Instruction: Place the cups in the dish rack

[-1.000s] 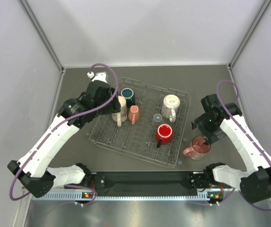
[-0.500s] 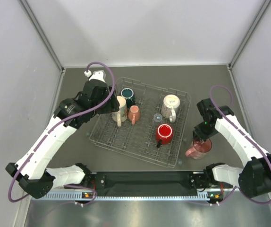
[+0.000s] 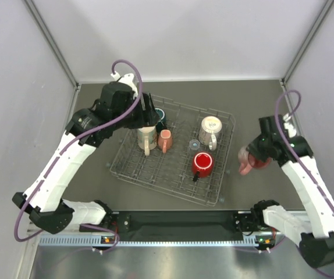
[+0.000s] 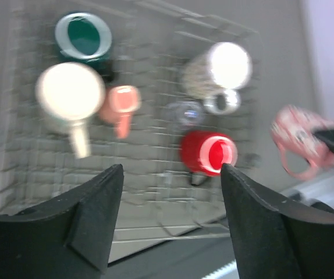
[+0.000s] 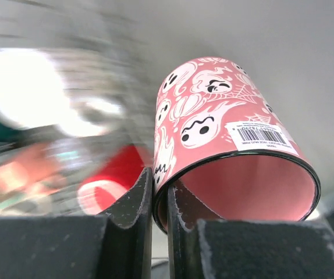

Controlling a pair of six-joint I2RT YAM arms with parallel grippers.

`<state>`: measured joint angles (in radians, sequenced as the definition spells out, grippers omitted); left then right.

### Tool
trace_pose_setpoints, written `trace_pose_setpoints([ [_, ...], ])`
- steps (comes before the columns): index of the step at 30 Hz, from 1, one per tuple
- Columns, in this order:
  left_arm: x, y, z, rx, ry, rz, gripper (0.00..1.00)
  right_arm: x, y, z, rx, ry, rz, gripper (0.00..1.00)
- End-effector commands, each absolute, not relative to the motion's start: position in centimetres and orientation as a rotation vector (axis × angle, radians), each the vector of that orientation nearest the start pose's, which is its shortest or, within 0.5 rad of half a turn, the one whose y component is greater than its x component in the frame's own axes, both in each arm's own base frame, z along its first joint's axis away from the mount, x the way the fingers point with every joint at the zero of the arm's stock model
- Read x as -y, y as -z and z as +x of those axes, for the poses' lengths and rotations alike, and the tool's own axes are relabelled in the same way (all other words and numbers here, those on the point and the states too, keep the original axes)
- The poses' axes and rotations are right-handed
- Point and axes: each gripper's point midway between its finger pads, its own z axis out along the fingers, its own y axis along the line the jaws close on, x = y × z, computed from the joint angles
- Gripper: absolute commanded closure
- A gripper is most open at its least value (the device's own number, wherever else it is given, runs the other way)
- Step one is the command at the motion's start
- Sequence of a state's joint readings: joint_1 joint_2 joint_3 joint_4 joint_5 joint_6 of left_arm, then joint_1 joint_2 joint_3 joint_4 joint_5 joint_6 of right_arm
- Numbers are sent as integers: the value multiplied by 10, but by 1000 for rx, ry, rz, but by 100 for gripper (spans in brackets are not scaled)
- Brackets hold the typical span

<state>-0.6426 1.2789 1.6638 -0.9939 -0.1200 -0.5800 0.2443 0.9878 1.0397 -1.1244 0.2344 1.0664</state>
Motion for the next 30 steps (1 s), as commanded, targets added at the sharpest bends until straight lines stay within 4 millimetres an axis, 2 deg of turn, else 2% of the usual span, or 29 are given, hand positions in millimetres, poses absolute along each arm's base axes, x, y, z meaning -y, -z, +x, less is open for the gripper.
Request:
trace_pose_setpoints([
  [1, 236, -393, 261, -2120, 842, 104, 27, -58, -304, 261, -1951, -467, 750, 100],
  [2, 241, -401, 262, -2106, 887, 106, 24, -71, -333, 269, -1879, -562, 647, 100],
  [4, 251, -411, 260, -2083, 968, 130, 22, -88, -367, 278, -1820, -670, 530, 100],
  [5, 261, -419, 258, -2059, 1048, 154, 21, -110, -390, 280, -1778, -791, 406, 100],
  [6, 265, -422, 258, -2048, 1083, 160, 20, -122, -408, 284, -1741, -860, 344, 100],
  [8, 273, -430, 258, -2010, 1163, 166, 21, -138, -433, 284, -1671, -993, 296, 100],
  [9, 278, -433, 255, -2001, 1209, 189, 21, -149, -459, 282, -1565, -1082, 219, 100],
  [12, 285, -443, 251, -1950, 1286, 219, 21, -160, -504, 276, -1366, -1249, 172, 100],
  [14, 288, -447, 250, -1931, 1322, 222, 21, -164, -516, 278, -1329, -1346, 207, 100],
  [16, 294, -459, 247, -1880, 1384, 244, 21, -173, -526, 280, -1275, -1446, 188, 100],
  [17, 296, -458, 247, -1875, 1400, 250, 21, -175, -530, 279, -1255, -1534, 236, 100],
  [18, 298, -459, 248, -1862, 1413, 250, 21, -178, -522, 285, -1243, -1584, 265, 100],
  [19, 300, -458, 250, -1868, 1429, 246, 21, -180, -533, 278, -1169, -1644, 234, 100],
  [20, 302, -457, 250, -1873, 1436, 247, 21, -182, -535, 277, -1154, -1708, 257, 100],
  [24, 305, -454, 252, -1886, 1445, 242, 21, -191, -536, 277, -1135, -1778, 251, 100],
  [30, 311, -452, 256, -1893, 1473, 244, 21, -208, -547, 263, -1055, -1929, 171, 100],
])
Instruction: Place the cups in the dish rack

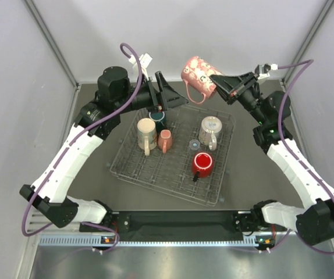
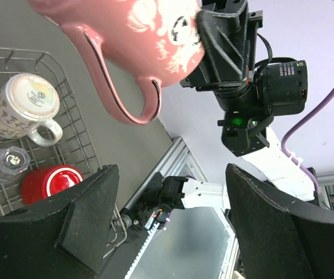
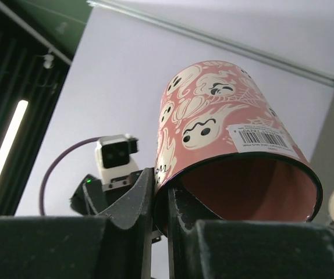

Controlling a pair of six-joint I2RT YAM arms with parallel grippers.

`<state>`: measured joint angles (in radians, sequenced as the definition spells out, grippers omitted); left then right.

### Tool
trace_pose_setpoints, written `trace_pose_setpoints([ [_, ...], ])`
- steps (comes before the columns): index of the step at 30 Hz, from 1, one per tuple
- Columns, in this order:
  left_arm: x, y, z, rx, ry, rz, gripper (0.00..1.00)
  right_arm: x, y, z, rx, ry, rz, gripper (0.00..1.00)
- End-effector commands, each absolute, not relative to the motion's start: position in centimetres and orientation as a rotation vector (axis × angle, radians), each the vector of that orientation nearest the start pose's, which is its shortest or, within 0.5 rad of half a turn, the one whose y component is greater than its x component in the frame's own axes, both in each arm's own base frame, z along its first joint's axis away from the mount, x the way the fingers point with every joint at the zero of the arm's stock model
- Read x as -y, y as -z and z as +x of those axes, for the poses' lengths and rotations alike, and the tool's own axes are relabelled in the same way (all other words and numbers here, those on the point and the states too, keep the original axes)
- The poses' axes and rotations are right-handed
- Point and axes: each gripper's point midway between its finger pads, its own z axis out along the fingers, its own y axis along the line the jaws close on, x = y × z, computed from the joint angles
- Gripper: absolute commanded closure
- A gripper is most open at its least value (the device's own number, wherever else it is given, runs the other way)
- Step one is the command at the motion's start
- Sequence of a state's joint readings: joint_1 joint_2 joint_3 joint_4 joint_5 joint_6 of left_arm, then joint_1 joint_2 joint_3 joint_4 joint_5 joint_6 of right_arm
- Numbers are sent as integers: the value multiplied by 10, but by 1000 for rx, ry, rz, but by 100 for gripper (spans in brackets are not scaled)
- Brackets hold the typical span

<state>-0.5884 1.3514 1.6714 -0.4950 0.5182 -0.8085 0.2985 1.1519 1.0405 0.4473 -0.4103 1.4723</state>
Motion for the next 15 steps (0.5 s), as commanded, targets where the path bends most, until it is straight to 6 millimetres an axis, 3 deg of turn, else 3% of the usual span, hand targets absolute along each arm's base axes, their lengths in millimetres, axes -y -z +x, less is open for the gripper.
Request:
trace_pose_setpoints([
  [1, 314, -447, 258, -1912, 1481, 239, 21, -210, -549, 261, -1045, -1943, 156, 100],
  [4, 317, -444, 259, -1925, 1499, 238, 21, -220, -555, 253, -1014, -1989, 102, 100],
  [15, 317, -469, 263, -1844, 1550, 199, 25, -255, -548, 242, -993, -2126, 24, 100],
])
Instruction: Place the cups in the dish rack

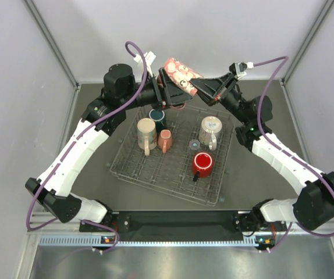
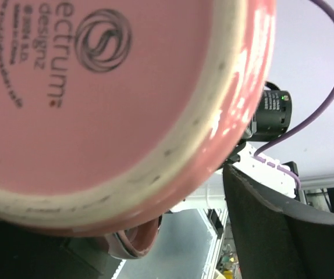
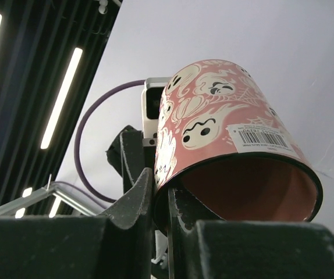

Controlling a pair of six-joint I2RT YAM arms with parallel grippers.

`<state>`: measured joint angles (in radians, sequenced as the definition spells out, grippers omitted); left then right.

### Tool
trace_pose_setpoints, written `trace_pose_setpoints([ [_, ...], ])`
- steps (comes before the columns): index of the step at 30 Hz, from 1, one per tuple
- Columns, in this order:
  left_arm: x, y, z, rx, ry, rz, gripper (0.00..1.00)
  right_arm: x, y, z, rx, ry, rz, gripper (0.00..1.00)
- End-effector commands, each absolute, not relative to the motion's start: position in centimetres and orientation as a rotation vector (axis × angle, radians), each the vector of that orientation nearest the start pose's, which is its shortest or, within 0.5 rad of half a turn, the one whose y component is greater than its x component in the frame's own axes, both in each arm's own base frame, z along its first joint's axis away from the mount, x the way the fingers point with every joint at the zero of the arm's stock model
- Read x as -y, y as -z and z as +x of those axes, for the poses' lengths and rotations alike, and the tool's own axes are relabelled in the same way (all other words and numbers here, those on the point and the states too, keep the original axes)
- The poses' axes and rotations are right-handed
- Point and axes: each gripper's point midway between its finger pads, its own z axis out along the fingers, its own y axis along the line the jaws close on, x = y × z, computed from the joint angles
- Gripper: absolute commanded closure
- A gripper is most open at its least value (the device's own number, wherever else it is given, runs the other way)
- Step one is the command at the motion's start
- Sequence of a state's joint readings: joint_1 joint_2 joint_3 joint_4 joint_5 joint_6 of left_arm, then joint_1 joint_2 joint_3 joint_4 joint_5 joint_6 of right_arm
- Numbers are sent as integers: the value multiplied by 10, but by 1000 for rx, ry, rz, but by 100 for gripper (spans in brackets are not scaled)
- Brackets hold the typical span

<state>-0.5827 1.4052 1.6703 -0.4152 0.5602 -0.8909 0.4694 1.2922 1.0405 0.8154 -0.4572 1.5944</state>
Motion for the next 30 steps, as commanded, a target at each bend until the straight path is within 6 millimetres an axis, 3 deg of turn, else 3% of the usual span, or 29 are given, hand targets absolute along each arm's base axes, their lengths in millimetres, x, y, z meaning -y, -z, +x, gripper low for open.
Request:
trace_pose_setpoints([
  [1, 316, -470, 263, -1841, 1546, 196, 29, -255, -548, 240, -985, -2132, 18, 100],
  [7, 305, -463, 266, -1881, 1489, 144, 65, -258, -545, 241, -985, -2145, 15, 100],
  [9, 300, -461, 271, -1884, 1458, 116, 93, -260, -544, 239, -994, -2148, 4, 100],
  [10, 297, -456, 272, -1912, 1436, 91, 100, -262, -541, 239, -1006, -2145, -7, 100],
  [12, 289, -453, 279, -1916, 1367, 37, 100, -265, -535, 241, -1049, -2121, -9, 100],
  [14, 277, -442, 288, -1949, 1263, -50, 100, -274, -516, 249, -1197, -2067, 23, 76],
  [15, 271, -441, 288, -1947, 1227, -65, 100, -278, -504, 254, -1261, -1983, 9, 56],
  [17, 257, -429, 290, -1985, 1131, -122, 100, -276, -492, 260, -1397, -1832, 40, 43],
  [18, 243, -423, 296, -1978, 1036, -175, 100, -277, -445, 275, -1622, -1647, 91, 34],
  [19, 235, -418, 297, -1986, 980, -204, 100, -266, -440, 286, -1675, -1515, 170, 30],
  [20, 230, -412, 296, -1996, 931, -225, 100, -256, -427, 288, -1743, -1421, 211, 27],
  [21, 209, -398, 300, -1998, 798, -297, 100, -244, -412, 296, -1798, -1315, 247, 24],
  [22, 203, -392, 299, -1998, 748, -315, 100, -229, -385, 296, -1920, -1205, 337, 24],
  [25, 180, -362, 294, -2017, 508, -412, 100, -201, -352, 294, -2038, -1032, 430, 22],
  [27, 184, -345, 286, -2053, 431, -449, 100, -191, -342, 290, -2067, -974, 449, 21],
  [28, 171, -332, 282, -2073, 321, -481, 100, -186, -336, 286, -2085, -948, 466, 21],
  [30, 173, -319, 276, -2093, 263, -547, 100, -180, -331, 284, -2093, -932, 483, 21],
])
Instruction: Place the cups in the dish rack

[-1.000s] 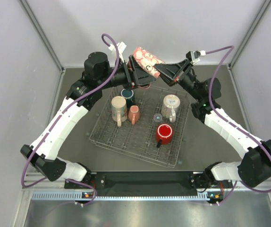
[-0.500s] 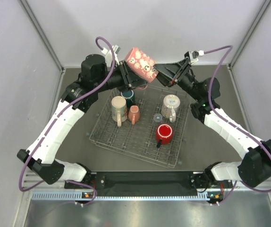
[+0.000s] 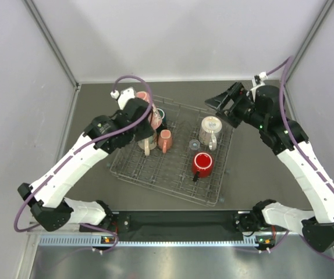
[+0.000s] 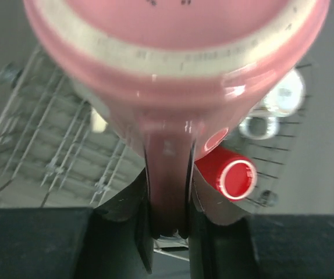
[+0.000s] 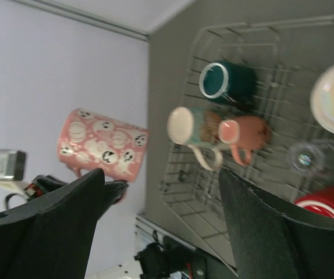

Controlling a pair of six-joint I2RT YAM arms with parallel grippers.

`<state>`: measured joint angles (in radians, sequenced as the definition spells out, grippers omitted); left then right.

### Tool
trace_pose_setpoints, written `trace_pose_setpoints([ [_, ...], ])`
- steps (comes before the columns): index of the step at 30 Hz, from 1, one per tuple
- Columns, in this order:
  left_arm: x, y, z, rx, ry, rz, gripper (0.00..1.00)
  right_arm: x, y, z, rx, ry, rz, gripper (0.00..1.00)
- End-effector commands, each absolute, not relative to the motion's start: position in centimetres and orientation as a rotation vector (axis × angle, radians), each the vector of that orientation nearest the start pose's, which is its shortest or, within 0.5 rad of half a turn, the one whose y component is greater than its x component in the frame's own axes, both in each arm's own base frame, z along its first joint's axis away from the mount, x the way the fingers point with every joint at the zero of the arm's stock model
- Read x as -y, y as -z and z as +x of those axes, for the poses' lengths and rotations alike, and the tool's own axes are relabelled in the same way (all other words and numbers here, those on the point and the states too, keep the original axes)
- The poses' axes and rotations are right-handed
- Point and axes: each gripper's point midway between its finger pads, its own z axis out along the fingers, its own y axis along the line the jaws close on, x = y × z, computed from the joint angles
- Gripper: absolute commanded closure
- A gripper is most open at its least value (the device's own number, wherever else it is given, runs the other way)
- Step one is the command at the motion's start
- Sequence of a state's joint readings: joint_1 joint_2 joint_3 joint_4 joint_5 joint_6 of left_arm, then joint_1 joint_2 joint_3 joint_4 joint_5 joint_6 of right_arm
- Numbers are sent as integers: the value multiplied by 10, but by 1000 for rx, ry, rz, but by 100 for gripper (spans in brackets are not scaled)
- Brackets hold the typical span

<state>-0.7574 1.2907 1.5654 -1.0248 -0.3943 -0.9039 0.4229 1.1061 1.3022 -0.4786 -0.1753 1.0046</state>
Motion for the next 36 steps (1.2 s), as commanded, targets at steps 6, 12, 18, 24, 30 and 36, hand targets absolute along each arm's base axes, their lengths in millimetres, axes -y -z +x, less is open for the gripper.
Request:
trace_pose_setpoints([
  [6, 163, -289, 260, -2092, 78, -670, 100, -173, -323, 273, -2116, -938, 495, 20],
  [12, 161, -252, 243, -2129, -109, -768, 100, -178, -314, 265, -2163, -968, 478, 20],
  [18, 164, -221, 237, -2117, -130, -886, 100, -184, -304, 259, -2212, -998, 440, 20],
  [24, 159, -199, 230, -2112, -189, -913, 100, -187, -291, 249, -2266, -1009, 392, 19],
  [30, 134, -180, 220, -2086, -268, -900, 100, -191, -282, 245, -2304, -1021, 358, 19],
  [36, 128, -167, 218, -2072, -333, -865, 100, -195, -272, 244, -2344, -1034, 340, 18],
])
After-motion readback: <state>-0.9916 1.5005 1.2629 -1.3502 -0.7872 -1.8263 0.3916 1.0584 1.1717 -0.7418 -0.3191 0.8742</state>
